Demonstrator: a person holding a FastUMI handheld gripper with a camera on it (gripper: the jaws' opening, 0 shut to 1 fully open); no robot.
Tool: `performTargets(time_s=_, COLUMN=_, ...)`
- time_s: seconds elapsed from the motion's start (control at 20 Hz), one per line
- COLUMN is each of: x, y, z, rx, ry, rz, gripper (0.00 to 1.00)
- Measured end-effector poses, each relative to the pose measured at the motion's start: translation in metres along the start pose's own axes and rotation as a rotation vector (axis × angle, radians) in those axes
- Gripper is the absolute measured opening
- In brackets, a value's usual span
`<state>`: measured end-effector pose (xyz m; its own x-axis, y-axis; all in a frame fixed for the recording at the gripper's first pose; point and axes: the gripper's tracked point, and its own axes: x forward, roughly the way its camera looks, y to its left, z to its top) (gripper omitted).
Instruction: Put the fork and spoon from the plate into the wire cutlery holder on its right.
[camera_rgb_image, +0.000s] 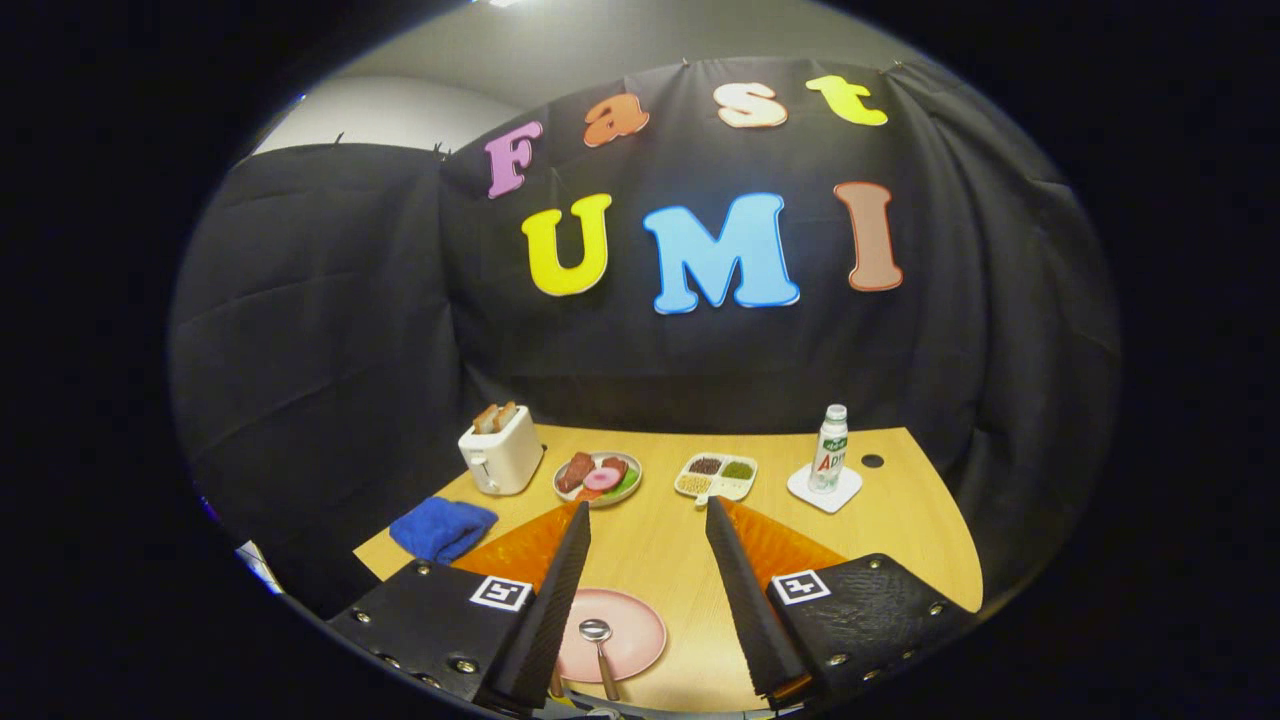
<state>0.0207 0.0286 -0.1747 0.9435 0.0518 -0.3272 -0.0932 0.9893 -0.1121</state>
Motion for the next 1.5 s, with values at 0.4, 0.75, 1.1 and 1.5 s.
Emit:
performTargets(time_s=0.4, x=0.039, y=0.03, z=-0.118, rx=-0.058, ry=0.255, rz=0.082, gripper=0.73)
performTargets(time_s=0.75, x=0.058, y=0.04, z=-0.192, rx=-0.107, ry=0.42, rz=0.125, gripper=0.73)
performTargets(time_s=1.1, x=0.064, y=0.043, z=-0.258, rx=-0.174, ry=0.576, rz=0.143, gripper=0.73)
performTargets(time_s=1.5, x=0.08, y=0.041, z=-0.278, rx=-0.226, ry=0.653, rz=0.132, gripper=0.69)
